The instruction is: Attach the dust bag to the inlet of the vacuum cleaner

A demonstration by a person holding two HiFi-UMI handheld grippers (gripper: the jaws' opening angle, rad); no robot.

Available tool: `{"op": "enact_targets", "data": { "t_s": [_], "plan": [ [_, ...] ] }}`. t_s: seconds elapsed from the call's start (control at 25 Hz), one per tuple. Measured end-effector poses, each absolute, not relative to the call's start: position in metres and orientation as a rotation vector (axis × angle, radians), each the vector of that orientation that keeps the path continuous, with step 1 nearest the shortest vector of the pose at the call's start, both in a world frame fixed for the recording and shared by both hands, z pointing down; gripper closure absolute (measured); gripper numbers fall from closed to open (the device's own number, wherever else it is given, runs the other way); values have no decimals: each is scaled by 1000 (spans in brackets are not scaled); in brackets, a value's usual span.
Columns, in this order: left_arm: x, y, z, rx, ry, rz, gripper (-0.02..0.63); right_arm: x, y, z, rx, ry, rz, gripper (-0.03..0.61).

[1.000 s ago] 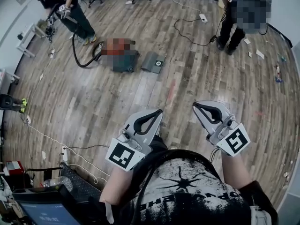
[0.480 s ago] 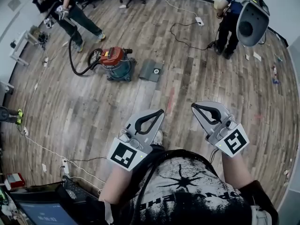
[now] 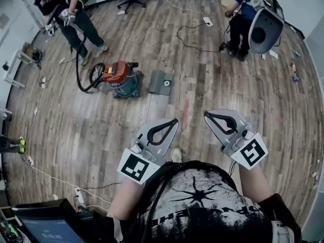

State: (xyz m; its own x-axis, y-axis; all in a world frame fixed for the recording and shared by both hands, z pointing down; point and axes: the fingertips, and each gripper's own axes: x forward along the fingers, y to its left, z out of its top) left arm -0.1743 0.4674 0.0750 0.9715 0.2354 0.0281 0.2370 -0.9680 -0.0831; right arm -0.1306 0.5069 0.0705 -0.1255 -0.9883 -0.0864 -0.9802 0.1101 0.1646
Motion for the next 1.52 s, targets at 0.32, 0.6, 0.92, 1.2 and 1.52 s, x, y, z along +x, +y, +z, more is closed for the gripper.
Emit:
{"op": "enact_targets", "data": {
  "t_s": [0.32, 0.6, 0.92, 1.2, 1.52],
  "plan": [
    [-157, 415, 83, -3048, -430, -28, 609, -114, 454, 76, 2096, -2260, -269, 575],
    [-147, 375, 88, -3050, -447, -9, 611, -105, 415, 80, 2102, -2229, -283, 575],
    [-124, 348, 90, -3093, -469, -8, 611, -81, 391, 80, 2090, -2189, -243, 575],
    [-91, 338, 99, -3077, -480, -23, 611, -49, 381, 83, 2066, -2177, -253, 575],
    [-15, 313, 82, -3055, -391, -9, 609, 22, 346, 67, 1977, -2274, -316, 575]
  ]
}}
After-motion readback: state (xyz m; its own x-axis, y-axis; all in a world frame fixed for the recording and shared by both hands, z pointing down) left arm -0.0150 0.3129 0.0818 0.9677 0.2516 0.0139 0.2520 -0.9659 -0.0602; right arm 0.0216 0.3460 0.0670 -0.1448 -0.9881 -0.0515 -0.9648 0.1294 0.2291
